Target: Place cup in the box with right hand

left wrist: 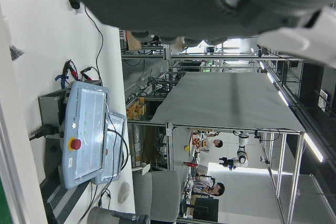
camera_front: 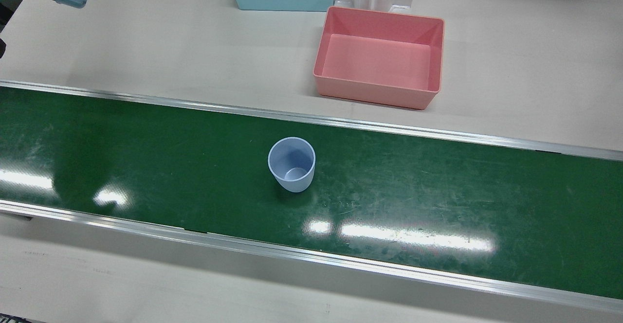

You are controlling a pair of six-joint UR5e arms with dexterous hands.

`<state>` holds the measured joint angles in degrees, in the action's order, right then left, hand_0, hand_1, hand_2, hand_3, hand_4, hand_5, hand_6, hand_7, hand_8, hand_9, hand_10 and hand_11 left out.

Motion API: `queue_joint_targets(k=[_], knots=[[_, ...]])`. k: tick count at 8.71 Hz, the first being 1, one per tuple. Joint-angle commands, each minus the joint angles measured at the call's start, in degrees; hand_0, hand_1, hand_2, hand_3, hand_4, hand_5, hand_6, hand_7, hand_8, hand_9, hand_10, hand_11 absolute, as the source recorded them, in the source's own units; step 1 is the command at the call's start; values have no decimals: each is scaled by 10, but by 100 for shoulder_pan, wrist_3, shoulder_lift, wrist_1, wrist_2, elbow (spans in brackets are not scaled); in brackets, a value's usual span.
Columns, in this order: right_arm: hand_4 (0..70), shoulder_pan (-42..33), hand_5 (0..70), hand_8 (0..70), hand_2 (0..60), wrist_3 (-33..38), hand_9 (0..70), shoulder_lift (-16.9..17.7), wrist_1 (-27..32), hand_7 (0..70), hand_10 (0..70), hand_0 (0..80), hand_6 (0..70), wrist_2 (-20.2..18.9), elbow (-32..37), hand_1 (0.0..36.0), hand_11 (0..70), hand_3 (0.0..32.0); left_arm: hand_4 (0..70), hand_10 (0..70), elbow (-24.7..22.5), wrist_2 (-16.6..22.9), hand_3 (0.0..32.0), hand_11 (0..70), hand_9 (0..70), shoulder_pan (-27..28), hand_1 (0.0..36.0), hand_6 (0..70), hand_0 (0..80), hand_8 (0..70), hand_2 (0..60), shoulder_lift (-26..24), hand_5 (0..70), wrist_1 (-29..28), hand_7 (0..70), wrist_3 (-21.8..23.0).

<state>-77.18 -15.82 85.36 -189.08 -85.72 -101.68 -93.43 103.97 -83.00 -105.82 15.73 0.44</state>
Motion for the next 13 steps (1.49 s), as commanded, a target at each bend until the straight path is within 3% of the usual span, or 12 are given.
queue_joint_targets(k=[1,5,7,9,13], knots=[[338,44,254,588,600,0,700,-11,-6,700,557,800,310,-6,17,360,700,0,0,0,0,0,0,0,0,3,0,0,0,0,0,0,0,0,0,0],[333,150,251,576,600,0,700,-28,-15,700,546,800,306,-6,-1,360,700,0,0,0,0,0,0,0,0,-5,0,0,0,0,0,0,0,0,0,0],[371,203,251,578,600,0,700,-28,-15,700,547,800,308,12,16,360,700,0,0,0,0,0,0,0,0,3,0,0,0,0,0,0,0,0,0,0],[325,352,251,575,600,-18,700,-11,-15,700,546,800,305,21,43,360,700,0,0,0,9,0,0,0,0,-5,0,0,0,0,0,0,0,0,0,0],[301,475,254,577,600,-18,700,16,-15,700,550,800,304,21,78,360,700,0,0,0,9,0,0,0,0,3,0,0,0,0,0,0,0,0,0,0]])
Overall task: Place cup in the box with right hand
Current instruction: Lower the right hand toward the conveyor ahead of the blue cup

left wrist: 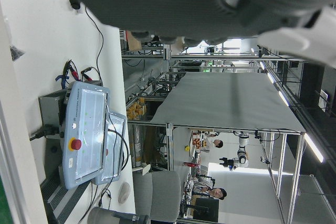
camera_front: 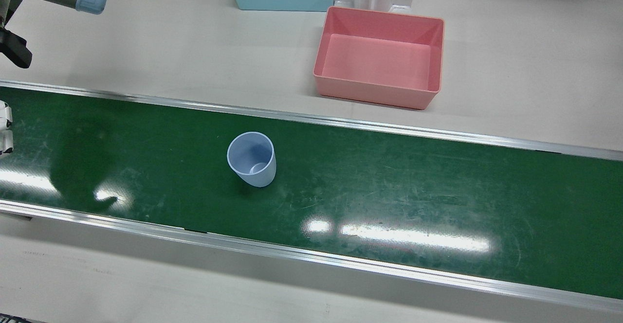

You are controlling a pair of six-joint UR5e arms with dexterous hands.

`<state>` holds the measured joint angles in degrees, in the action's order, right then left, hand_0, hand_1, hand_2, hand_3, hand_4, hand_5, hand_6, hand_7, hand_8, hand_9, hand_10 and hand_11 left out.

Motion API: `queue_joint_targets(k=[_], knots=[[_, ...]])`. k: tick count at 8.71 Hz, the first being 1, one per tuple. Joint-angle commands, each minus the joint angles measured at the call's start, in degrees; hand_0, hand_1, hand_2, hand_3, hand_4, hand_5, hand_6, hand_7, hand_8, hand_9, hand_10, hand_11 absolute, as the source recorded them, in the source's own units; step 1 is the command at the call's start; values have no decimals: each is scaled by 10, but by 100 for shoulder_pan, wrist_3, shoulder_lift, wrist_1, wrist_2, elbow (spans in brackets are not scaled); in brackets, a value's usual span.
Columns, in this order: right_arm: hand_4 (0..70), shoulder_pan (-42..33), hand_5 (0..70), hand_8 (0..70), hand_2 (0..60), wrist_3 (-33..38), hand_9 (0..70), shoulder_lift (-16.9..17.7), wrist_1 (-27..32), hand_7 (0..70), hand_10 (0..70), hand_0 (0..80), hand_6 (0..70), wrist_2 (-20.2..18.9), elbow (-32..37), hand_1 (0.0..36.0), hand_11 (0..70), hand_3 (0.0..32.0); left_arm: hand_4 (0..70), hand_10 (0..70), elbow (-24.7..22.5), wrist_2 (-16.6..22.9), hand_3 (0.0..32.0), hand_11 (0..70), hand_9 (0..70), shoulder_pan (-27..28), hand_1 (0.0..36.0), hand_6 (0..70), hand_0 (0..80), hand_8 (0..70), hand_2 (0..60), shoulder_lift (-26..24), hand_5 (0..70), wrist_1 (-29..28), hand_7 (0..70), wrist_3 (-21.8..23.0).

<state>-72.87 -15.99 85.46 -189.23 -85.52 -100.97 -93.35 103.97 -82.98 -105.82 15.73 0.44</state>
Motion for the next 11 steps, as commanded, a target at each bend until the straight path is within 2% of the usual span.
queue_joint_targets(k=[1,11], knots=[[310,62,254,577,600,-1,700,6,0,700,550,800,303,9,7,360,700,0,0,0,1,0,0,0,0,1,0,0,0,0,0,0,0,0,0,0],[303,62,254,573,600,8,700,32,61,700,544,800,302,9,25,360,700,0,0,0,-8,0,0,0,0,-7,0,0,0,0,0,0,0,0,0,0]])
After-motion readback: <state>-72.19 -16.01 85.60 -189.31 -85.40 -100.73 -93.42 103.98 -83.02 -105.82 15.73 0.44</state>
